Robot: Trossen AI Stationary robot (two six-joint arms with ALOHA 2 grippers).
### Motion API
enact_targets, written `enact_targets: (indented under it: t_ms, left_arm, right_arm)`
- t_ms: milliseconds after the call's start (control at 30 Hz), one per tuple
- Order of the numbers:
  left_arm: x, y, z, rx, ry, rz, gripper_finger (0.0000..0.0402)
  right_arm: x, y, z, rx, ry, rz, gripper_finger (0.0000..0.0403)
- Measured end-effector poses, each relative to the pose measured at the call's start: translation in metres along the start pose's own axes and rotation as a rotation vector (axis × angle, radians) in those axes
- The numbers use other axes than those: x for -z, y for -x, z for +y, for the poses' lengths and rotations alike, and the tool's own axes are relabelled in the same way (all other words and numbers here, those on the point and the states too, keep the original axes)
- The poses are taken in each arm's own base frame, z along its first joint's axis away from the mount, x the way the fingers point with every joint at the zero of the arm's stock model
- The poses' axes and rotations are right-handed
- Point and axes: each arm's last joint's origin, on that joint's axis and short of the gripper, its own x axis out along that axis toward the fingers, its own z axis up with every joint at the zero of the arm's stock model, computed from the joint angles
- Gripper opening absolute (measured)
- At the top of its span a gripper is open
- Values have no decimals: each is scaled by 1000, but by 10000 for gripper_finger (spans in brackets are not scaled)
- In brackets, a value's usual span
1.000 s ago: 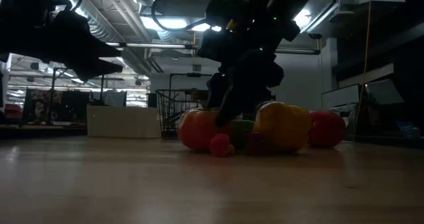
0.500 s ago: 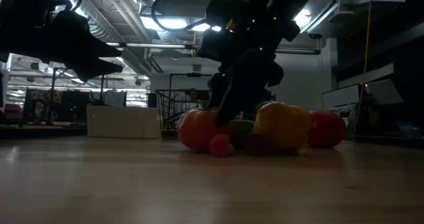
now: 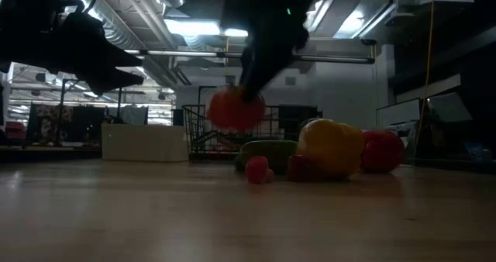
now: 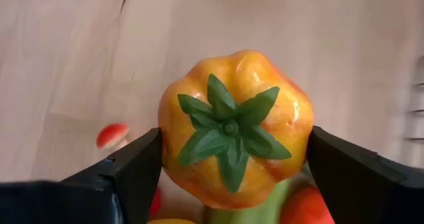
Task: Sort produce into baskets
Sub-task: Put the yellow tomato into the transparent bin
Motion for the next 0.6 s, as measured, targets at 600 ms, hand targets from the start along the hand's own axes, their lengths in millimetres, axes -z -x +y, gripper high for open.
enact_targets:
  t_ms: [600]
  left_arm:
    - [0,0,0,0,0,0,310]
  right_arm:
    - [-7,66,-6,5,0,164,333]
